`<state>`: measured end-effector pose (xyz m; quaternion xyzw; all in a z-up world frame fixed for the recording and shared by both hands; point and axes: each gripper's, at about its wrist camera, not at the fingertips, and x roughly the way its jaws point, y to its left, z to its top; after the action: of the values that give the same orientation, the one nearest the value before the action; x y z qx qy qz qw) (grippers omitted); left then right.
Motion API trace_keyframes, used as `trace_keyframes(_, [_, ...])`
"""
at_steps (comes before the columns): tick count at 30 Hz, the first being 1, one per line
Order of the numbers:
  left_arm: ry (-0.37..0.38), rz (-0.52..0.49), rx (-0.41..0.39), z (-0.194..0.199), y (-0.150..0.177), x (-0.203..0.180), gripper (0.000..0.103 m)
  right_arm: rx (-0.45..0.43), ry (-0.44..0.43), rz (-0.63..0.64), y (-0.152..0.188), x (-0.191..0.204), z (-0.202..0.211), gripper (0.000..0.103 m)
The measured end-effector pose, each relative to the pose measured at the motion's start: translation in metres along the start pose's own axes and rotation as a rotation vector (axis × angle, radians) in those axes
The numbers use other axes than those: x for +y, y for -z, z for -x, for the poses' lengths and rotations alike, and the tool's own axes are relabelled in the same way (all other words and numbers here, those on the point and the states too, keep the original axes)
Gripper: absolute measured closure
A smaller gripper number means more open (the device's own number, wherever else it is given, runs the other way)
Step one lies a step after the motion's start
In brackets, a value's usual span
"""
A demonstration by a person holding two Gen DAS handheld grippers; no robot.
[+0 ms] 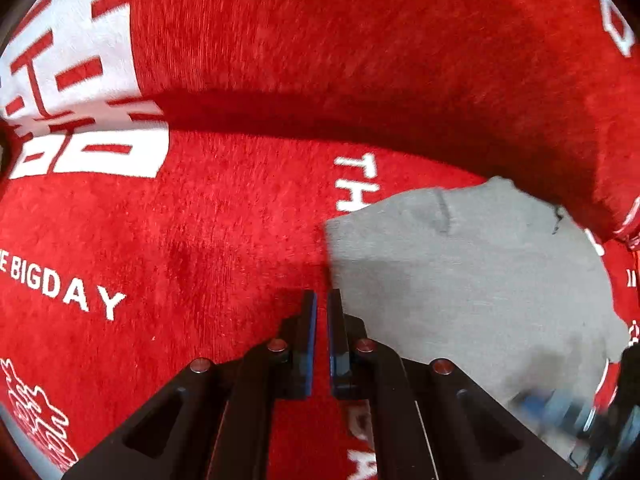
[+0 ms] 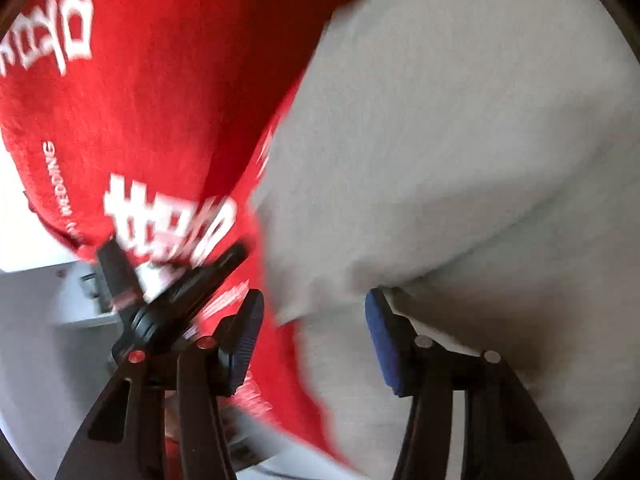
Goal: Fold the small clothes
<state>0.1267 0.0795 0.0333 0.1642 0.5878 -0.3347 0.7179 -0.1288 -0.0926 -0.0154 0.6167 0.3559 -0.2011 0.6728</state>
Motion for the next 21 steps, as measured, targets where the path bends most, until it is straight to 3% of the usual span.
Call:
trace_keyframes(3, [0.010,-0.014,-0.013,0.009,0.007,-0.015,0.096,-0.108,0.089,-0.076,-0.031,-0.042,0.043,0.046])
trace_keyframes(6, [-0.018,-0.040,0.005,0.006,0.012,-0.030,0.096,-0.195,0.103,-0.185,-0.058,-0.073,0.069,0.046])
trace_keyframes(9, [-0.043,-0.038,0.035,-0.009,0.018,-0.041,0.096,-0.224,0.081,-0.255,-0.077,-0.087,0.065,0.046])
trace_keyframes(10, [-0.056,-0.039,0.038,-0.016,0.019,-0.039,0.096,-0.224,0.072,-0.270,-0.081,-0.089,0.064,0.049])
trace_keyframes(11, [-0.068,-0.041,0.040,-0.018,0.023,-0.041,0.096,-0.222,0.083,-0.272,-0.085,-0.088,0.064,0.080])
trace_keyframes(12, [-0.080,-0.042,0.036,-0.019,0.026,-0.042,0.096,-0.215,0.087,-0.264,-0.086,-0.088,0.064,0.096])
trace_keyframes(16, [-0.106,-0.052,0.029,-0.022,0.028,-0.048,0.096,-0.197,0.131,-0.168,-0.080,-0.077,0.067,0.095])
trace_keyframes(18, [-0.115,-0.052,0.031,-0.023,0.027,-0.049,0.096,-0.166,0.196,-0.156,-0.079,-0.088,0.066,0.095])
trace_keyframes(21, [-0.151,-0.057,0.032,-0.027,0.027,-0.057,0.096,-0.170,0.200,-0.151,-0.077,-0.104,0.079,0.096])
